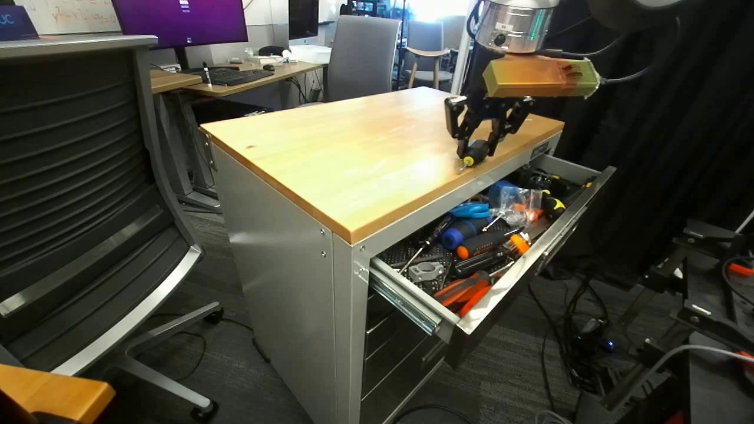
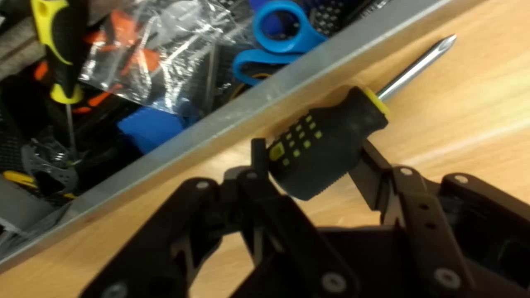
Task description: Place the screwdriver inside the open drawer and close the drawer
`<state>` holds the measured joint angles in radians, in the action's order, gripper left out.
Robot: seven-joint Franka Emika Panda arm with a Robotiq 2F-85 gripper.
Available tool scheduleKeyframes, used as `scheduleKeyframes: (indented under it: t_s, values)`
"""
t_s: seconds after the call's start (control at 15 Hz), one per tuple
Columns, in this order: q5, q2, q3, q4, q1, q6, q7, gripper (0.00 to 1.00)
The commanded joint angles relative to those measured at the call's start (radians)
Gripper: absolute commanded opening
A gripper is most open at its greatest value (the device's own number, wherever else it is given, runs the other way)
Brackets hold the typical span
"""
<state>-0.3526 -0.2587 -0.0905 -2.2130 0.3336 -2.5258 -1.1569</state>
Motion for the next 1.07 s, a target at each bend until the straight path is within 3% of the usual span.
scheduleKeyframes:
  t_s: [0.0,0.13,0.2,0.27,0.47,0.67,1.0]
  values:
    - [-0.004,0.117,0.044,-0.151,-0.052,0.097,0.069,0.27]
    - [-0.005,0.133,0.062,-0.198,-0.074,0.120,0.093,0.27]
    - [-0.040,0.127,0.063,-0.211,-0.078,0.119,0.074,0.77]
    - [-0.075,0.113,0.062,-0.218,-0.082,0.101,0.052,0.77]
    - [-0.153,0.087,0.061,-0.221,-0.090,0.092,0.026,0.98]
    - [-0.160,0.119,0.068,-0.244,-0.105,0.148,0.076,1.00]
    - [0.064,0.175,0.110,-0.343,-0.174,0.283,0.408,1.00]
